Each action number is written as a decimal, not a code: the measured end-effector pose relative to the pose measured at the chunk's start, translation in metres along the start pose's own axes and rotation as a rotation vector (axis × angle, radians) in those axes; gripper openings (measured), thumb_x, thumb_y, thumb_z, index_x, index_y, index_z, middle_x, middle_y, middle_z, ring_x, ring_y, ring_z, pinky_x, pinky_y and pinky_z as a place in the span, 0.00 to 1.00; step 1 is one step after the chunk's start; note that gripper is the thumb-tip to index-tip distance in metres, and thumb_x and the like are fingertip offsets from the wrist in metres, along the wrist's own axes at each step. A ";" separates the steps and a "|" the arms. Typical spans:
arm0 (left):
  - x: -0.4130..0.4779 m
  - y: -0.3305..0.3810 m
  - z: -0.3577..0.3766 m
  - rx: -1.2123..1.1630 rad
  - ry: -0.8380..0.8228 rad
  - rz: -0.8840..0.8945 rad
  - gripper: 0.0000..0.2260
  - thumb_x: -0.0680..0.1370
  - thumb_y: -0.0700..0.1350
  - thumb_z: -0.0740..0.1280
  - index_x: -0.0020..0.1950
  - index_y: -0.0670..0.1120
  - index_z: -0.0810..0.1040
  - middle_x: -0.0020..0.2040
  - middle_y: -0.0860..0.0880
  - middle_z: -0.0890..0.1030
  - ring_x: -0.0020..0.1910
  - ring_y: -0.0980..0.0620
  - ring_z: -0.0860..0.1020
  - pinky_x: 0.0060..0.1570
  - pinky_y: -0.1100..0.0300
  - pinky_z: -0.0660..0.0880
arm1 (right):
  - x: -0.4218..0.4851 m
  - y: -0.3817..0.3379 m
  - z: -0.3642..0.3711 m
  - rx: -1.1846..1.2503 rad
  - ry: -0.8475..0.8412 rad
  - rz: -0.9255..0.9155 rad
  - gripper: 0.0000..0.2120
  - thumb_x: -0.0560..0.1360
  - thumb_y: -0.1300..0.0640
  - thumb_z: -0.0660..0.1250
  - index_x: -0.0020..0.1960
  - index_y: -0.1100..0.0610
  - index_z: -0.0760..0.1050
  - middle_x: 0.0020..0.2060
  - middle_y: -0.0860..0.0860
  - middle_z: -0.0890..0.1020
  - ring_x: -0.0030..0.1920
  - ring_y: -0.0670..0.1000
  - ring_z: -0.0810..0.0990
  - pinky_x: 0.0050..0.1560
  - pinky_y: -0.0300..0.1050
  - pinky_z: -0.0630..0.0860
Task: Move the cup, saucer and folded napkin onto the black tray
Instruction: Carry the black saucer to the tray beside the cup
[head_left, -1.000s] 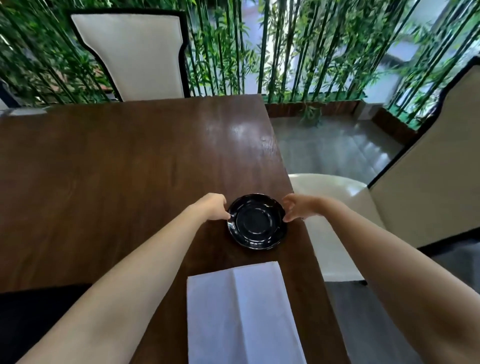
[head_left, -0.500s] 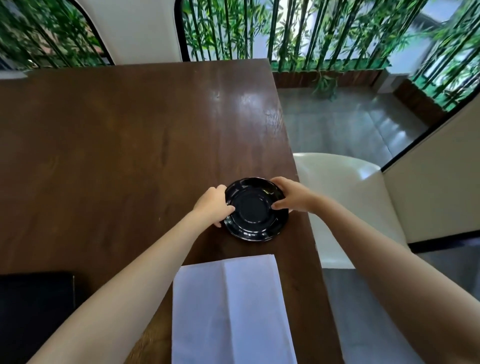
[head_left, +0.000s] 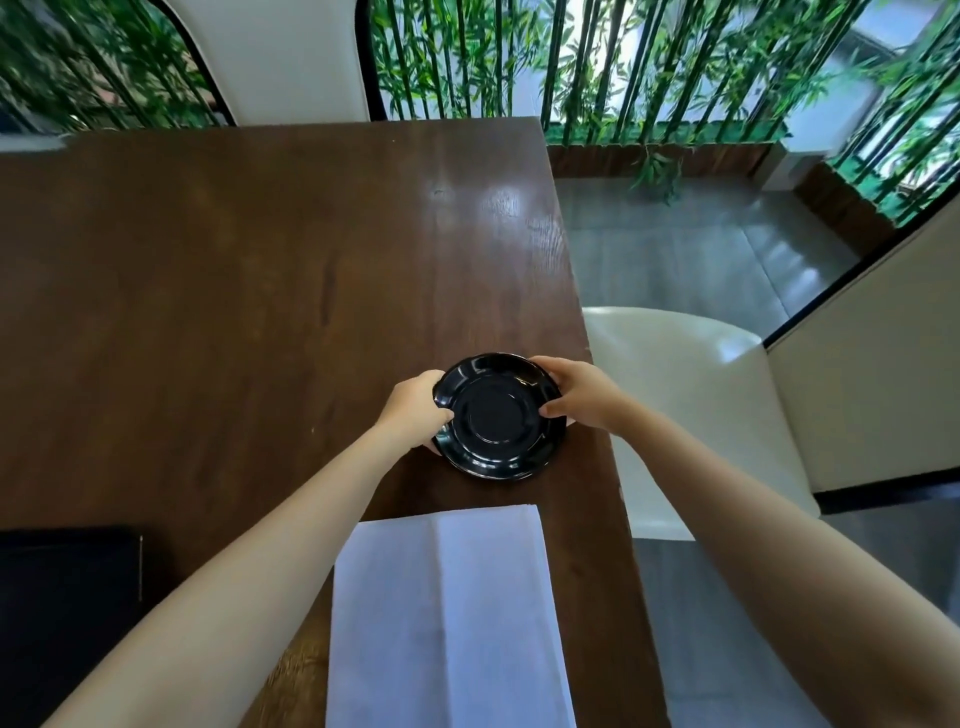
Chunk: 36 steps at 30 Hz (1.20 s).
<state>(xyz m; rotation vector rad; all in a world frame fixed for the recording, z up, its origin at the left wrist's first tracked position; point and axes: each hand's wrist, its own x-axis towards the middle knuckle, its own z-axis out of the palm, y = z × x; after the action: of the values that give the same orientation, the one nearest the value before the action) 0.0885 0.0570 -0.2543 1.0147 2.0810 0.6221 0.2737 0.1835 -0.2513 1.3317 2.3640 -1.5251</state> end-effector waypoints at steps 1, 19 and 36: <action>-0.002 -0.001 -0.001 -0.021 0.000 -0.002 0.17 0.73 0.35 0.65 0.61 0.46 0.74 0.57 0.44 0.79 0.53 0.45 0.76 0.49 0.53 0.76 | -0.001 -0.001 0.000 0.001 -0.006 0.001 0.32 0.68 0.71 0.69 0.68 0.50 0.69 0.57 0.52 0.80 0.58 0.55 0.78 0.60 0.52 0.76; -0.082 0.000 -0.099 -0.305 0.125 0.053 0.22 0.73 0.33 0.67 0.65 0.48 0.71 0.47 0.54 0.75 0.43 0.51 0.76 0.26 0.57 0.80 | -0.052 -0.117 0.007 -0.013 0.017 -0.156 0.32 0.68 0.72 0.67 0.67 0.48 0.70 0.55 0.50 0.80 0.51 0.52 0.79 0.33 0.32 0.77; -0.238 -0.110 -0.227 -0.691 0.219 -0.041 0.19 0.72 0.33 0.68 0.62 0.44 0.75 0.53 0.47 0.79 0.46 0.50 0.81 0.31 0.59 0.80 | -0.114 -0.268 0.123 0.129 -0.210 -0.231 0.27 0.68 0.75 0.64 0.60 0.53 0.78 0.44 0.45 0.83 0.40 0.49 0.83 0.40 0.45 0.83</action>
<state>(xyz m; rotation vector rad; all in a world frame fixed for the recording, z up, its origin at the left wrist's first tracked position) -0.0380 -0.2233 -0.0936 0.5171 1.8313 1.3567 0.1189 -0.0230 -0.0683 0.8875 2.3878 -1.8049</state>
